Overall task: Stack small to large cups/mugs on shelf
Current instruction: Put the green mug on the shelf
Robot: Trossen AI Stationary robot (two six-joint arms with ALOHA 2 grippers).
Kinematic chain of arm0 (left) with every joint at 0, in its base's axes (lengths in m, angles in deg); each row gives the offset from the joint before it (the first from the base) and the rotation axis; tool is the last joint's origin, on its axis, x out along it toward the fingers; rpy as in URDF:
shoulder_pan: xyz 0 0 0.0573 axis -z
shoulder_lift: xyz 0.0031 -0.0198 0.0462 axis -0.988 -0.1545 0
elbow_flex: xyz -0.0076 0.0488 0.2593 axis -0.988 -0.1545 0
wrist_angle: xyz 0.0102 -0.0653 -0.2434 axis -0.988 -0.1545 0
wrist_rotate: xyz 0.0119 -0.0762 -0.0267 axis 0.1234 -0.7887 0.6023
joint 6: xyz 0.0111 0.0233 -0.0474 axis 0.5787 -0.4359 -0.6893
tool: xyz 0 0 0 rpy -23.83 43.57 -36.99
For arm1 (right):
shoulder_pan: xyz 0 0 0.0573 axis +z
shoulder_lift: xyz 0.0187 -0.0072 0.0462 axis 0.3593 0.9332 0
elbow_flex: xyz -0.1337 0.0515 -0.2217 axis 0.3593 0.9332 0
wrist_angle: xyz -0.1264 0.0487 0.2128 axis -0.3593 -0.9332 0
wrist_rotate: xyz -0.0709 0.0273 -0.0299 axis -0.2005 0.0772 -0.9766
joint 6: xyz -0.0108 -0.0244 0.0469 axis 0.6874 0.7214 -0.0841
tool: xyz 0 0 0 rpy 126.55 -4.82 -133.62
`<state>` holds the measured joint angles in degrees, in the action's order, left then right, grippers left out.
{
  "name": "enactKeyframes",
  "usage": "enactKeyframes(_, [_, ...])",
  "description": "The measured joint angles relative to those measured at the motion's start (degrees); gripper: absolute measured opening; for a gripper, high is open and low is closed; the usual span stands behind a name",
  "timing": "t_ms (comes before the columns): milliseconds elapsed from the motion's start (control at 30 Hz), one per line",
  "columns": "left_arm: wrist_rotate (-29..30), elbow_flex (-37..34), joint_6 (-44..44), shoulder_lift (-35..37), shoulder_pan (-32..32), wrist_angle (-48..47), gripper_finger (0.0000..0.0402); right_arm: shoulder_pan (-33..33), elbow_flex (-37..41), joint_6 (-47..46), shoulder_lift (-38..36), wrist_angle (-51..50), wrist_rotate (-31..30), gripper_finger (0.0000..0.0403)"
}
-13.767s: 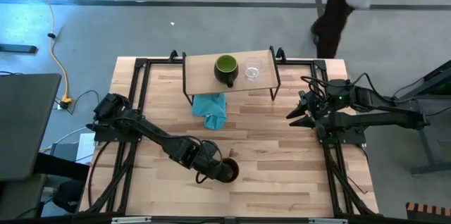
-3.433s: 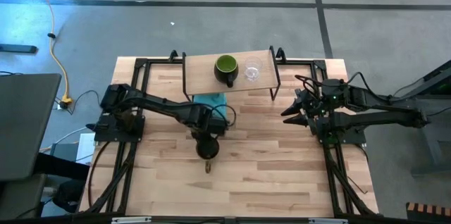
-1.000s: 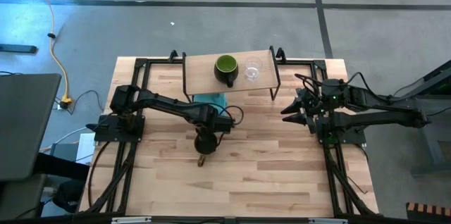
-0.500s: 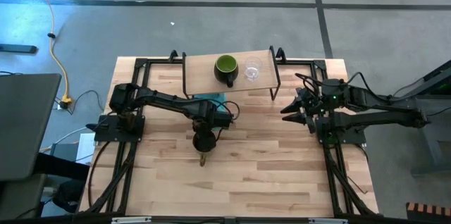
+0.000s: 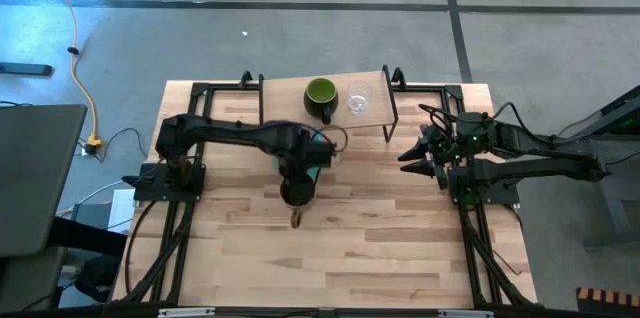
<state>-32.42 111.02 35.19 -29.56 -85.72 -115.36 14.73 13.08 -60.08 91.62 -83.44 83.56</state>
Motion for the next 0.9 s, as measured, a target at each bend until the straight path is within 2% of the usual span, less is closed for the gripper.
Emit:
enactKeyframes(233, [1.86, 11.36, 1.76, 0.00, -4.06, -10.20, 0.0022, 0.00, 0.00, -0.07, -0.01, 0.02, 0.00, 0.0144])
enactKeyframes(467, [1.55, 19.68, 3.65, 0.01, -9.06, -10.24, 0.0022, 0.00, -0.01, -0.10, 0.01, 0.02, 0.02, 0.0144])
enactKeyframes(900, [0.32, 21.03, 8.20, 0.00, -15.46, -10.29, 0.0022, 0.00, -0.01, -1.43, 0.00, 0.02, -2.73, 0.0144])
